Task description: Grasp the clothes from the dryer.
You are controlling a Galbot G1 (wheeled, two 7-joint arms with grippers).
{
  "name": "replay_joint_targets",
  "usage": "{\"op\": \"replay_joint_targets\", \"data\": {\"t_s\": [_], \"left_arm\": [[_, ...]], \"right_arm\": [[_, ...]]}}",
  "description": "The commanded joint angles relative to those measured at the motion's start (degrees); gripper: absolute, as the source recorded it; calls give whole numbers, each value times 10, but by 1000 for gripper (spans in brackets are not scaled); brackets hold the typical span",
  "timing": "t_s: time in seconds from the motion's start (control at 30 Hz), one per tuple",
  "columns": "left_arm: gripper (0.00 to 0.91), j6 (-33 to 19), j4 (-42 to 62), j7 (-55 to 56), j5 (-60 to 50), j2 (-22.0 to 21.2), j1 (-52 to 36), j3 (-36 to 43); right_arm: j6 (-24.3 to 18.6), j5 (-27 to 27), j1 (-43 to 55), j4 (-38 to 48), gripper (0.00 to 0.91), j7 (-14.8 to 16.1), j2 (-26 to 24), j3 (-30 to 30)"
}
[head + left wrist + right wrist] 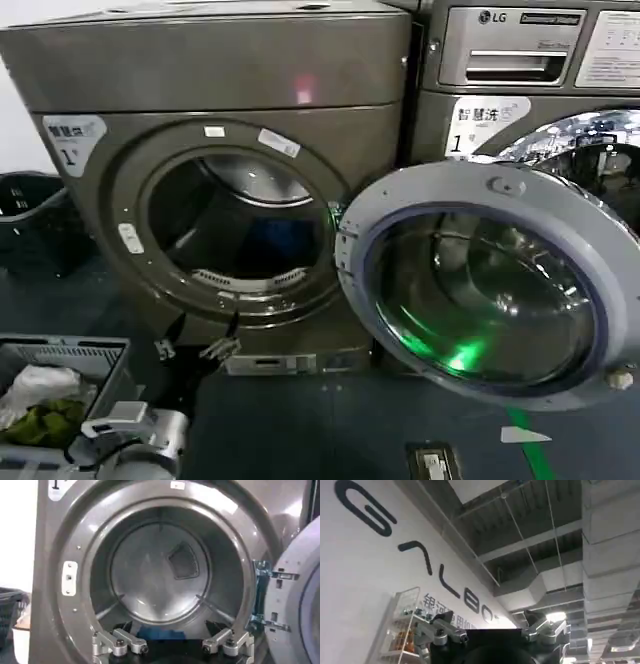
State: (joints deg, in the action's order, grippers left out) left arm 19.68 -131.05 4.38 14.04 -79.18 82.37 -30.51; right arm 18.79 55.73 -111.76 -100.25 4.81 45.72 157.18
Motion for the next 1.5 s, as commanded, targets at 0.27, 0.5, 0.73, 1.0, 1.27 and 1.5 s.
{"op": "replay_joint_targets", "data": {"t_s": [0.27, 0.5, 0.73, 1.0, 1.27, 1.5], "left_arm": [[907, 1, 1, -1, 1, 5, 1, 0], [907, 1, -6, -1, 1, 5, 5, -2], [907, 0, -6, -1, 4, 3, 4, -8], [907, 1, -3, -1, 4, 3, 1, -9], [907, 1, 1, -2, 4, 2, -1, -6], [907, 1, -1, -2, 4, 5, 1, -8]], "right_arm": [[-1, 0, 2, -3, 907, 1, 0, -2], [-2, 0, 1, -3, 907, 1, -4, -2], [-3, 0, 0, -3, 907, 6, -2, 0], [-7, 0, 3, -2, 907, 5, -2, -1], [-8, -1, 3, -2, 907, 5, 0, -1], [-9, 0, 2, -5, 907, 5, 1, -2]]}}
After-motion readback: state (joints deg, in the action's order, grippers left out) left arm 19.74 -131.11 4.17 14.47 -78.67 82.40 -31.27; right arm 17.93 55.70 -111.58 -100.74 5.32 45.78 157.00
